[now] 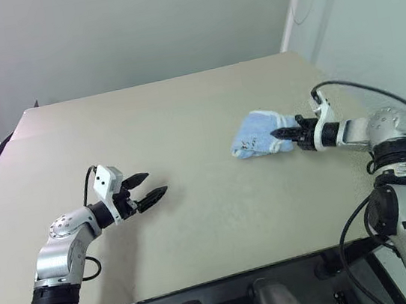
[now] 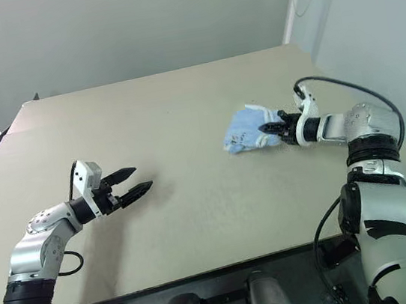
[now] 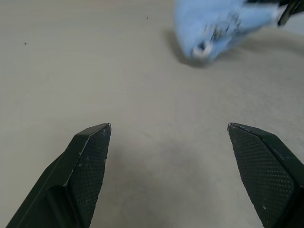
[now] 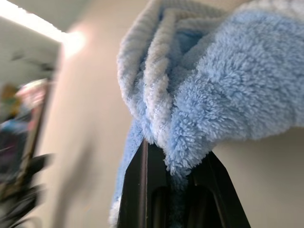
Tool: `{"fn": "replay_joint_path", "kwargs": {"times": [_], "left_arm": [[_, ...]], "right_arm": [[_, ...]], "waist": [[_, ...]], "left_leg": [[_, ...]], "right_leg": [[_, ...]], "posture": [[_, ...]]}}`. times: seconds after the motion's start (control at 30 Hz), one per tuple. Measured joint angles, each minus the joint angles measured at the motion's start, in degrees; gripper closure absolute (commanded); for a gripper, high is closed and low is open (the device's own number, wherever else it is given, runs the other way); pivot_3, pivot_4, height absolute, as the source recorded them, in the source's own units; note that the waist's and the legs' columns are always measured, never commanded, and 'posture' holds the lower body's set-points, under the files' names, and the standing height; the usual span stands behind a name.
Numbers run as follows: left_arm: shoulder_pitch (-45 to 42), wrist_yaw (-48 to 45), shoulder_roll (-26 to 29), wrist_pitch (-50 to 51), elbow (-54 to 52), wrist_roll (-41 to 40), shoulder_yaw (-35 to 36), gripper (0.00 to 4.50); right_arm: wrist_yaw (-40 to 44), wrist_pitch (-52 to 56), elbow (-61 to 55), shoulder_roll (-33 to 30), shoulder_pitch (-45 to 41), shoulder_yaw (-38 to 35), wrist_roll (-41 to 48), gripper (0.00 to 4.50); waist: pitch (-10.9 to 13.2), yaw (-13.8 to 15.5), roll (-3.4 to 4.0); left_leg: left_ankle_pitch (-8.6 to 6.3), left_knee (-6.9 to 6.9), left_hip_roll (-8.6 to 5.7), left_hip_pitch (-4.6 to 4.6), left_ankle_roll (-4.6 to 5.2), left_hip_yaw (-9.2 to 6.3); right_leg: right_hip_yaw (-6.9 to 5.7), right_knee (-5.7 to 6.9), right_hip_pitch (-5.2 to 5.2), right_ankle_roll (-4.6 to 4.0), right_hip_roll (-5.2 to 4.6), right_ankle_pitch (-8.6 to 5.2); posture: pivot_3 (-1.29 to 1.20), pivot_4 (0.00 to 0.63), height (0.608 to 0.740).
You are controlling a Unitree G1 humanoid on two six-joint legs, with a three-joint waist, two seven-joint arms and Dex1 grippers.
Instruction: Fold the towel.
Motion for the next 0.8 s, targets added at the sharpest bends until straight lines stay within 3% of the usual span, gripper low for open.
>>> {"fn": "replay_joint_path", "kwargs": {"times": [0.17, 0.27, 0.6, 0.8], "left_arm": [[0.00, -0.58, 0.03, 0.01, 0.28, 0.03, -0.03, 0.33], [0.03, -0.68, 0.08, 0.03, 0.29, 0.03, -0.03, 0.33], [0.24, -1.20, 0.99, 0.16, 0.97, 0.03, 0.05, 0.33], [0.06, -1.61, 1.24, 0.15, 2.15, 0.02, 0.50, 0.33]], "right_arm": [[-6.43, -10.96, 8.45, 1.87, 0.10, -1.77, -2.57, 4.49], [-6.77, -12.48, 8.90, 2.47, 0.10, -2.00, -3.07, 3.61], [-0.33, -9.95, 8.27, -0.57, 0.17, -1.36, -3.26, 0.06], [6.13, -11.53, 1.48, -8.31, 1.68, 3.12, -6.42, 0.06]], "waist": [[0.01, 0.16, 0.00], [0.00, 0.13, -0.01], [0.00, 0.64, 0.00], [0.02, 0.32, 0.02]], "left_leg": [[0.00, 0.00, -0.01, -0.03, 0.01, 0.00], [0.00, 0.01, -0.01, 0.03, 0.01, 0.00], [-0.01, 0.03, -0.05, 0.09, 0.03, -0.01], [-0.10, -0.02, -0.07, 0.07, 0.18, -0.01]], "right_leg": [[0.01, -0.03, 0.01, -0.07, -0.03, 0.05], [0.03, -0.01, 0.05, -0.07, -0.04, 0.05], [0.02, -0.04, 0.15, -0.04, -0.06, 0.02], [0.02, -0.05, 0.10, 0.07, -0.07, -0.06]], "posture": [[0.00, 0.000, 0.740], [0.00, 0.000, 0.740], [0.00, 0.000, 0.740], [0.00, 0.000, 0.740]]}}
